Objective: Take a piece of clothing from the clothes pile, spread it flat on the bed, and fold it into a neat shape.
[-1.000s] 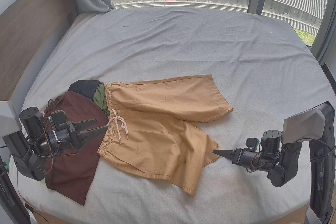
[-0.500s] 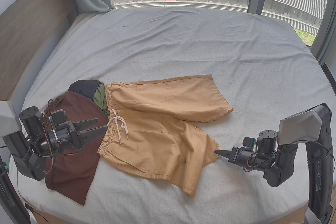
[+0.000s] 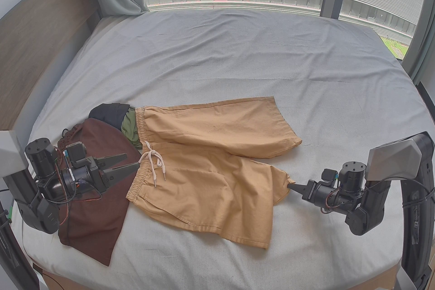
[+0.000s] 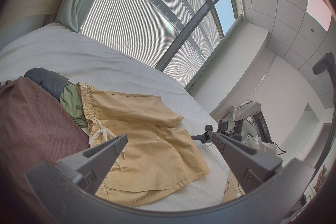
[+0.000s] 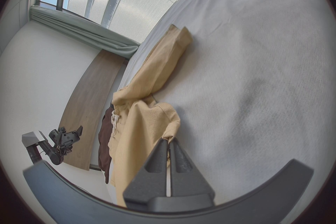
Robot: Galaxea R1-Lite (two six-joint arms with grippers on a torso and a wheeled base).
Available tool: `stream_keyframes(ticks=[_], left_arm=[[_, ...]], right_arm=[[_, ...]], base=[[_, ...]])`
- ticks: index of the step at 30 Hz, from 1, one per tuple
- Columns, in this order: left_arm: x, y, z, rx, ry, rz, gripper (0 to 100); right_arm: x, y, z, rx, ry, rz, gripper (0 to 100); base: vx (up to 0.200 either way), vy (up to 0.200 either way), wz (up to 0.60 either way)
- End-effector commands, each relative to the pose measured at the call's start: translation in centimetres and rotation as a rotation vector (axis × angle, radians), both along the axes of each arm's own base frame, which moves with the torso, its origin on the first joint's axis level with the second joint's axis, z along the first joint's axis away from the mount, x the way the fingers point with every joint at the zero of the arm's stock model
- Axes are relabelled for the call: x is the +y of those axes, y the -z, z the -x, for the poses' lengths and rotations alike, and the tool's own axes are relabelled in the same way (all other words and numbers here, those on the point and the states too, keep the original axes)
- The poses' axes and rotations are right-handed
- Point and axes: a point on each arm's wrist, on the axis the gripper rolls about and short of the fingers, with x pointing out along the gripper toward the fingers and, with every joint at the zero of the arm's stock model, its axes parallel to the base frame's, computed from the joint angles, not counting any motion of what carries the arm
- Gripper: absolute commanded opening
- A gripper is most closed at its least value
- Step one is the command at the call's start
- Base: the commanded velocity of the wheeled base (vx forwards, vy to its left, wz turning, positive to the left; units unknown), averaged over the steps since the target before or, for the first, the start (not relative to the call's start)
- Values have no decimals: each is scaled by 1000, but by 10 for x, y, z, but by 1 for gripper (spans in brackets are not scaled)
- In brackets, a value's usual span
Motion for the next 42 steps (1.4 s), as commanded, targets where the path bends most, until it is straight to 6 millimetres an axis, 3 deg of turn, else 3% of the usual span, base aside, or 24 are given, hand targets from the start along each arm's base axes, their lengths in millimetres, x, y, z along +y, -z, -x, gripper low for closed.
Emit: stream_keyframes(ticks=[1, 15, 28, 42], left_arm=[[0, 0, 0, 2, -1, 0, 100], [-1, 1, 0, 6, 2, 1, 100], [-1, 1, 0, 6, 2, 1, 100], [-2, 2, 0, 8, 5, 1, 100]], right_arm=[[-10, -11, -10, -53, 34, -8, 0], [-12, -23, -38, -167, 116, -11, 0], [-23, -40, -42, -219, 142, -20, 0], [-18, -30, -45, -206, 133, -12, 0]], base=[[0, 0, 0], [0, 0, 0], [0, 0, 0], [0, 0, 0]])
